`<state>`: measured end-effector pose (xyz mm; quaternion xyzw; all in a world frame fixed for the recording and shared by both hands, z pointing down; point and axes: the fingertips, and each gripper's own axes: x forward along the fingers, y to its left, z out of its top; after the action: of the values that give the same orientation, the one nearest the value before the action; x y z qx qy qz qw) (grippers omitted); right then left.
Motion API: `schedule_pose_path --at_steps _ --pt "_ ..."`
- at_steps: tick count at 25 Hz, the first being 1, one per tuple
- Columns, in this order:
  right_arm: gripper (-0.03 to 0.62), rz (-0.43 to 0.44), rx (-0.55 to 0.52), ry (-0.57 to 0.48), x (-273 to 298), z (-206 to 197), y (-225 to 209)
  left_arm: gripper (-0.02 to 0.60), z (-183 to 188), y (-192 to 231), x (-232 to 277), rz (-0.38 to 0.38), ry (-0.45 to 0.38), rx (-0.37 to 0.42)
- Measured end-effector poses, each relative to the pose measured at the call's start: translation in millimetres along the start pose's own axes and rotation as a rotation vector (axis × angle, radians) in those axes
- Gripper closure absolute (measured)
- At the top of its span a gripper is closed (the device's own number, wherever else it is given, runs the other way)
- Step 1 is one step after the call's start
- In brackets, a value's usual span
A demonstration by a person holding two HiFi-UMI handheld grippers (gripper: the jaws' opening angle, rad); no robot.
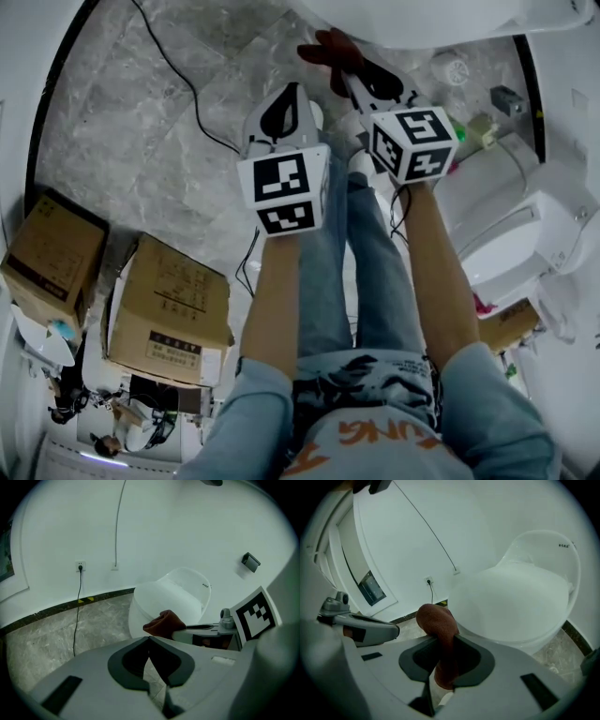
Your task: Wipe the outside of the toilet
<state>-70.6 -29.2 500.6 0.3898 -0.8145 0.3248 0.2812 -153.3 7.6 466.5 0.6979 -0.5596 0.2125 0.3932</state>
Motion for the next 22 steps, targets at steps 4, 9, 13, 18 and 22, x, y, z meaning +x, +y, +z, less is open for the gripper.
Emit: schedule_pose_path --at_steps 4,9,13,18,22 --pt "0.522 -0.003 -0.008 0.036 24.0 -5.2 -3.7 0.588 -4.3 12.8 11.9 0.000 0.011 -0.020" --pt "0.522 -0.032 0.020 0.075 29.9 -13.5 -19.7 0.588 -11.5 14.5 20.5 -0.011 0.040 -0.033" --pt "0.522 -0.057 0.034 0.100 30.8 -18.5 -31.4 0.588 -1.6 16.9 22.8 -0.013 0.031 -0.034" --pt "0.522 -0.053 0.122 0.080 28.2 -22.0 -42.2 0.588 2.5 14.4 28.0 0.004 0.025 -0.031" --pt "0.522 -0.041 0.177 0.065 21.8 -28.0 -56.8 0.588 -1.8 -5.4 32.7 -0.001 0.026 -0.018"
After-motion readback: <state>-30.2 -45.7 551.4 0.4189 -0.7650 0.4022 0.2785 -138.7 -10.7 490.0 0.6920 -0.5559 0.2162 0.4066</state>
